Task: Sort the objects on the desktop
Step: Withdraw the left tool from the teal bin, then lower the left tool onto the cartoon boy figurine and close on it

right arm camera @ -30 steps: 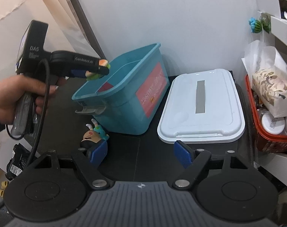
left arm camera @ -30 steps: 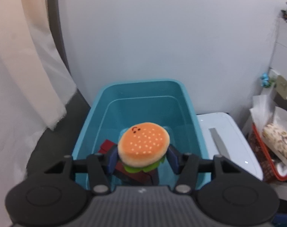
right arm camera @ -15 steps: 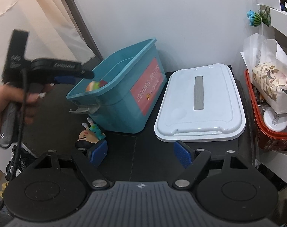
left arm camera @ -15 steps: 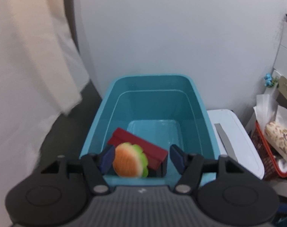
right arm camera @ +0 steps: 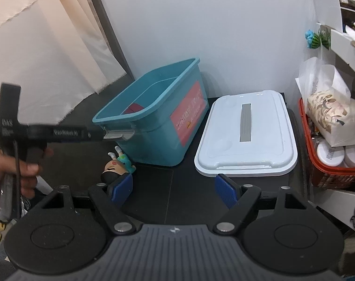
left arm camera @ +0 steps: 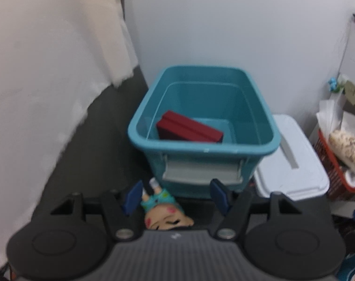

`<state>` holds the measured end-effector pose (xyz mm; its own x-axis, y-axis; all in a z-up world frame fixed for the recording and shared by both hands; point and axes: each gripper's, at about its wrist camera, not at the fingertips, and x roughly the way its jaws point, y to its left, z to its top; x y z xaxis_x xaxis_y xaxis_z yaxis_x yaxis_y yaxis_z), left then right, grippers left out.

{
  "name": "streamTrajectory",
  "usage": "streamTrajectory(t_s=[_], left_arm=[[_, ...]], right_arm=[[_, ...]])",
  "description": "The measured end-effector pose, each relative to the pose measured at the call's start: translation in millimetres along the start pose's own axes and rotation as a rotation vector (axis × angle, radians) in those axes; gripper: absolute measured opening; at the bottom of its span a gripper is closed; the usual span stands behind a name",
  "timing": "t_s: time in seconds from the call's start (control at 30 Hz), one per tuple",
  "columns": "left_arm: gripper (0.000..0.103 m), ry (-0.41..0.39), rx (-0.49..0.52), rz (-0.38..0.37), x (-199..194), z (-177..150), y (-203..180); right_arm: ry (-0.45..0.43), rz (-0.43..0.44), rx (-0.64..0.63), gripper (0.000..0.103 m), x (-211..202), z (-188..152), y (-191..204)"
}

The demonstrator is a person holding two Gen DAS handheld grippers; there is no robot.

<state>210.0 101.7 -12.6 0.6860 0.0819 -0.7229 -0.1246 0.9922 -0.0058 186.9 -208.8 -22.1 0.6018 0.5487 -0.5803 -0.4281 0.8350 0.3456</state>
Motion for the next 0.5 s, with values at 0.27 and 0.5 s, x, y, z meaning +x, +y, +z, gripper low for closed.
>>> streamTrajectory(t_s=[0.27,0.5], left_arm=[[0.067,0.051,-0.012,0.011,27,-23,-2],[0.067,0.072,-0.012,0.037,51,-31,-4]], right_arm=[[-0.001,0.000,-0.014,0.081,-4,-2,3],[0.002,-0.001,0.001,0.082,-2,-2,-1]])
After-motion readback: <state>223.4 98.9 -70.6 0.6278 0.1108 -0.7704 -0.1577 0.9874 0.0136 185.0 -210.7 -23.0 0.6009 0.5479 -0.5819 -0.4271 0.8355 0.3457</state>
